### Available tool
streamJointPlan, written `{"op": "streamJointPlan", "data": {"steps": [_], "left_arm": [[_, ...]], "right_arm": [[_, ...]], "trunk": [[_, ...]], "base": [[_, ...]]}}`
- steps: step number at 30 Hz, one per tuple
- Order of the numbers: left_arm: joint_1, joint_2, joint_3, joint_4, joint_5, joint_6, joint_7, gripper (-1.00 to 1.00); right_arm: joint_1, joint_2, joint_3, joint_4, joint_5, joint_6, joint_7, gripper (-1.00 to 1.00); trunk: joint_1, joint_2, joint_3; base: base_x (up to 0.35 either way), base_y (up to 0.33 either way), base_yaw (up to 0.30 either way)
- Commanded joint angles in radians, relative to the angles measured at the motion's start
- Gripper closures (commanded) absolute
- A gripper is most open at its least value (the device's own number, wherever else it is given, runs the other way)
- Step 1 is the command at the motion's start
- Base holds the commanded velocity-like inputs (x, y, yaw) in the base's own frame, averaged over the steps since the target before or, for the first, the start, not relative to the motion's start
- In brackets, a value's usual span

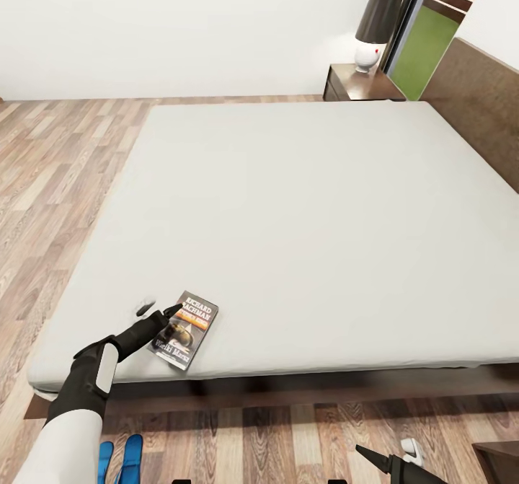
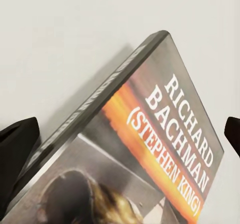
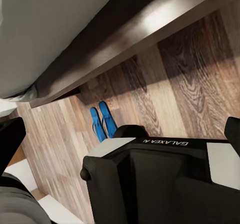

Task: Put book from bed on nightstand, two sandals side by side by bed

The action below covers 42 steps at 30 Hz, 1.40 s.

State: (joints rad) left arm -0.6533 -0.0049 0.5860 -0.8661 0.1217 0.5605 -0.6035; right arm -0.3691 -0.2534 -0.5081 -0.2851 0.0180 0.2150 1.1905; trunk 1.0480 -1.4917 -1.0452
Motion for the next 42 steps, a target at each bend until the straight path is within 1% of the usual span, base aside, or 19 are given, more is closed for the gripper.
{"op": "streamJointPlan", "data": {"steps": [1, 11, 31, 42], "left_arm": [[0.000, -0.001, 0.002, 0.001, -0.006, 0.010, 0.001, -1.00], [0.000, -0.001, 0.001, 0.001, -0.007, 0.010, 0.001, -1.00], [0.000, -0.001, 0.001, 0.001, -0.006, 0.010, 0.001, -1.00], [0.000, 0.000, 0.001, 0.001, -0.006, 0.010, 0.001, -1.00]], "right_arm": [[-0.001, 0.000, -0.006, 0.000, 0.002, 0.010, 0.004, -1.00], [0.000, 0.000, -0.006, 0.000, 0.002, 0.010, 0.004, -1.00], [0.000, 0.000, -0.006, 0.000, 0.002, 0.010, 0.004, -1.00], [0.000, 0.000, -0.006, 0.000, 0.002, 0.010, 0.004, -1.00]], "trunk": [[0.000, 0.000, -0.001], [0.000, 0.000, -0.001], [0.000, 0.000, -0.001], [0.000, 0.000, -0.001]], "base": [[0.000, -0.010, 0.000], [0.000, -0.163, 0.000], [0.000, -0.024, 0.000], [0.098, -0.001, 0.000]]}}
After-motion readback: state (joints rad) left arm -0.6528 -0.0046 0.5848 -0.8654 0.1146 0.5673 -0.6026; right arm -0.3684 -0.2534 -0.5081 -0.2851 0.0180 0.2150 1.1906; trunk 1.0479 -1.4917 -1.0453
